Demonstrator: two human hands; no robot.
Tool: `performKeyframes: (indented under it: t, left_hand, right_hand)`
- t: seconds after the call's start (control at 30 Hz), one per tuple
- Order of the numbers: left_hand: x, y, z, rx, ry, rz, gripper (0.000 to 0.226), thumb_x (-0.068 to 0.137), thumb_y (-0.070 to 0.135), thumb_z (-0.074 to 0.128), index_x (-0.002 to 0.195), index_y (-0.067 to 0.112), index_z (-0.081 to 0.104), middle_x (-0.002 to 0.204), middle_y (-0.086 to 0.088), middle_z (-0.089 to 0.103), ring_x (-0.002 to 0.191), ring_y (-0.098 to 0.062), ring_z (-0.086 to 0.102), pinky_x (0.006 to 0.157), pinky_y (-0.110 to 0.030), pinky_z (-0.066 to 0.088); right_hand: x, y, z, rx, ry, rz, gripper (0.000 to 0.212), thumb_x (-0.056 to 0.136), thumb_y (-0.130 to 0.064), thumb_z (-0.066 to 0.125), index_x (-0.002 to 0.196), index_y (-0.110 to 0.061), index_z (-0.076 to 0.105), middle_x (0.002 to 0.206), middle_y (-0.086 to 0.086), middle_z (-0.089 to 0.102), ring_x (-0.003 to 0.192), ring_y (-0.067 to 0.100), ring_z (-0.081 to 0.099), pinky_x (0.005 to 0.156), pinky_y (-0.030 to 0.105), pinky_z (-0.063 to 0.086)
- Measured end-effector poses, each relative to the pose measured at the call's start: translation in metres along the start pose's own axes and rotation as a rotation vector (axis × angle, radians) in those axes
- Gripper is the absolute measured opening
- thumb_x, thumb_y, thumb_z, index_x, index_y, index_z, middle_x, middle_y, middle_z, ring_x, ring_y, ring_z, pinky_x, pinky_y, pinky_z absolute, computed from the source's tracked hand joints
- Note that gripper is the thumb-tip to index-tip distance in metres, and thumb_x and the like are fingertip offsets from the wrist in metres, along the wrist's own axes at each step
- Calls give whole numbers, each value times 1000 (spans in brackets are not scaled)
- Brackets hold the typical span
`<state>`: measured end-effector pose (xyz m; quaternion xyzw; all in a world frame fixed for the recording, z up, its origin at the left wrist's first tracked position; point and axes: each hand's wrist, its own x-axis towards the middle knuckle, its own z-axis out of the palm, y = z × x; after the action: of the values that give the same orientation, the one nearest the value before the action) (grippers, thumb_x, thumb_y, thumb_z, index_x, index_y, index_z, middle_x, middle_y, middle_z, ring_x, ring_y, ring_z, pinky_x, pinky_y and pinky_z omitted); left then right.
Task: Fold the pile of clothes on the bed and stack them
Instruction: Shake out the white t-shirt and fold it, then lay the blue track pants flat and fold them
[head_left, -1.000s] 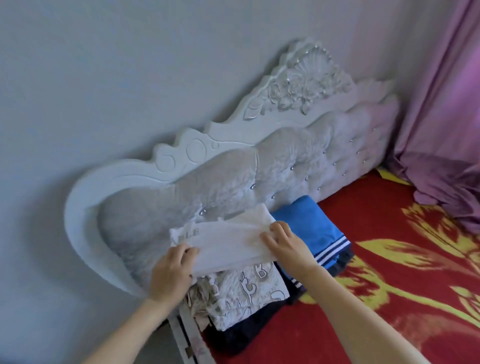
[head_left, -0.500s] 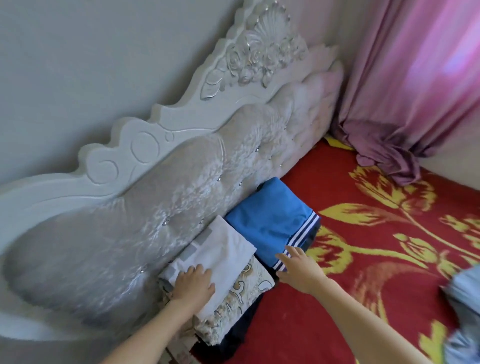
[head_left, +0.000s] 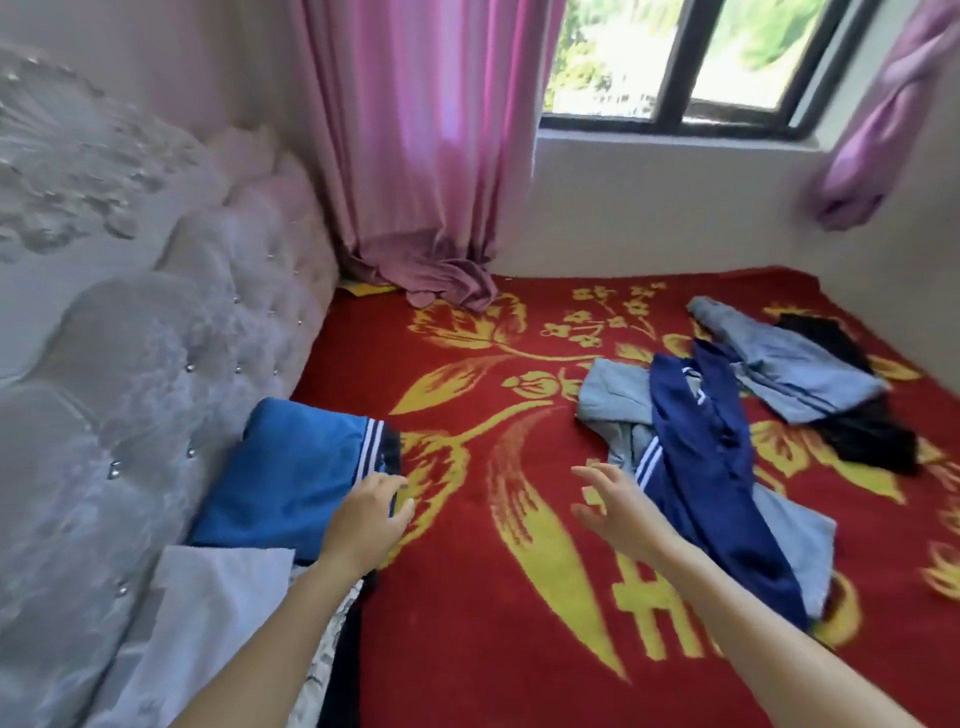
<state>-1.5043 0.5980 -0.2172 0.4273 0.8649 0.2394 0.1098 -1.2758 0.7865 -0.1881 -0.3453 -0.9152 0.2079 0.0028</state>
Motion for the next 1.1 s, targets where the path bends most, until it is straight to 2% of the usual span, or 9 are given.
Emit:
performKeyframes:
  t: [0.07, 0.17, 0.3, 0.37, 0.6, 0.8, 1.1]
  left_hand:
    - [8, 25, 11, -50, -21, 94, 34, 95, 24, 50, 126, 11, 54, 126, -3, 53, 119, -18, 47, 94, -27, 38]
    - [16, 63, 31, -105, -64, 199, 33, 93, 20, 54, 124, 8, 56, 123, -6, 55, 118, -22, 50, 98, -31, 40]
    - [15, 109, 59, -61, -117, 291, 34, 94, 26, 51, 126, 14, 54, 126, 2, 53, 116, -15, 50, 87, -26, 43]
    - [11, 132, 73, -58, -131, 309, 34, 94, 26, 51, 126, 15, 54, 125, 1, 54, 114, -15, 50, 87, -26, 43]
    - [-20, 213, 115, -81, -78, 276, 32, 94, 26, 51, 124, 15, 56, 123, 2, 55, 105, -16, 54, 84, -27, 45]
    - [-60, 273, 162, -73, -68, 221, 34, 94, 27, 50, 126, 17, 54, 125, 2, 53, 114, -14, 50, 86, -23, 41]
    - [-80, 293, 192, 0, -154, 175, 32, 96, 31, 47, 126, 20, 53, 127, 5, 50, 120, -11, 45, 87, -25, 45]
  right_hand:
    - [-26, 24, -10, 72, 71, 99, 52, 94, -29, 54, 141, -19, 38, 139, 3, 41, 125, 18, 39, 98, 23, 32]
    - [-67, 56, -16, 137, 162, 240, 53, 93, -28, 56, 141, -16, 38, 137, 2, 43, 127, 18, 36, 101, 24, 30]
    - [-113, 93, -11, 170, 185, 335, 55, 92, -29, 57, 142, -16, 37, 138, 1, 43, 130, 15, 34, 104, 22, 29]
    - [-130, 112, -12, 184, 183, 354, 55, 93, -29, 56, 142, -17, 35, 137, 0, 43, 130, 15, 35, 104, 21, 29]
    - [-168, 190, -40, 190, 212, 309, 56, 92, -27, 56, 143, -16, 34, 138, 1, 41, 131, 16, 35, 106, 23, 30]
    - [-195, 258, -63, 125, 244, 276, 54, 93, -26, 54, 142, -17, 34, 138, 1, 42, 130, 17, 35, 102, 21, 27]
    - [-214, 310, -40, 114, 126, 347, 56, 91, -24, 56, 142, -18, 35, 139, 4, 42, 127, 22, 37, 102, 24, 29]
